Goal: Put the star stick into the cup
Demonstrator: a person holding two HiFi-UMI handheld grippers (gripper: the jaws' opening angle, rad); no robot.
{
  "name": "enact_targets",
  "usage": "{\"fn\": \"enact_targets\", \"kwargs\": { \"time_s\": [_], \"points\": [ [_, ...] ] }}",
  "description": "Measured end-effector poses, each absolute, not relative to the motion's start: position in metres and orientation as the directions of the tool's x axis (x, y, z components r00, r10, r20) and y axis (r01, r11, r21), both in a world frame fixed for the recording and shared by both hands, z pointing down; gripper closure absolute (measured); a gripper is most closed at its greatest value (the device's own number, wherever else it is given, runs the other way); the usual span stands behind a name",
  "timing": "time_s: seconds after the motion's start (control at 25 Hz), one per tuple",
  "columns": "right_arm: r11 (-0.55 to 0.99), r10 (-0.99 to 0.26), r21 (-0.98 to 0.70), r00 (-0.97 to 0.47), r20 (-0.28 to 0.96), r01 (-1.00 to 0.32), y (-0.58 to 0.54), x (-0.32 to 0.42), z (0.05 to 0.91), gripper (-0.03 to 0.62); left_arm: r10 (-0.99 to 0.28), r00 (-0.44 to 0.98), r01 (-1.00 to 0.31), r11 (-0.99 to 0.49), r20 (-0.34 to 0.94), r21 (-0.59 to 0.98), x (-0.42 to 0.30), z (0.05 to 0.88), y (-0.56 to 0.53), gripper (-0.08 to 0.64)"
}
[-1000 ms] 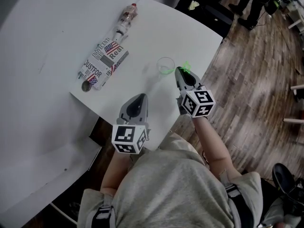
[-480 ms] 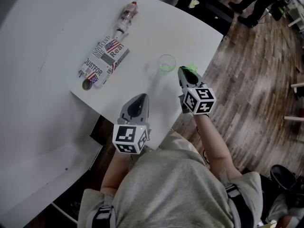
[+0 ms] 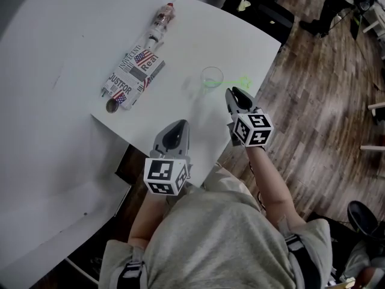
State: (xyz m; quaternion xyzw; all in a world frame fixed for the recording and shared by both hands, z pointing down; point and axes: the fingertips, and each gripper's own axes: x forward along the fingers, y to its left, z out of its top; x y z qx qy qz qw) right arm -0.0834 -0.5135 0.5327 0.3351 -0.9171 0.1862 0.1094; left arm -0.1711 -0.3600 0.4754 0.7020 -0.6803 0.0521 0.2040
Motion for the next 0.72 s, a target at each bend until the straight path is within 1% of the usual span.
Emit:
{"fn": "enact_targets", "kwargs": {
  "time_s": [0.28,0.56,0.72],
  "points": [
    [0.722,-0.597,-0.214,-0.749,0.288,-0.658,-0.478,-0.074,0.516,0.528,-0.937,0.066,-0.978,0.008,0.342,0.21,-0.166,0.476,-0.336,0.551],
    [0.735,-0.607,-0.192,-0.757,0.243,-0.651,-0.424,-0.065,0.488,0.528,-0.94,0.037,-0.975,0.04,0.338,0.217,-0.165,0.471,-0.295,0.55],
    [0.741,-0.612,-0.173,-0.758,0.224,-0.649,-0.392,-0.061,0.474,0.546,-0.943,0.031,-0.974,0.046,0.331,0.223,-0.167,0.468,-0.269,0.551]
  ]
}}
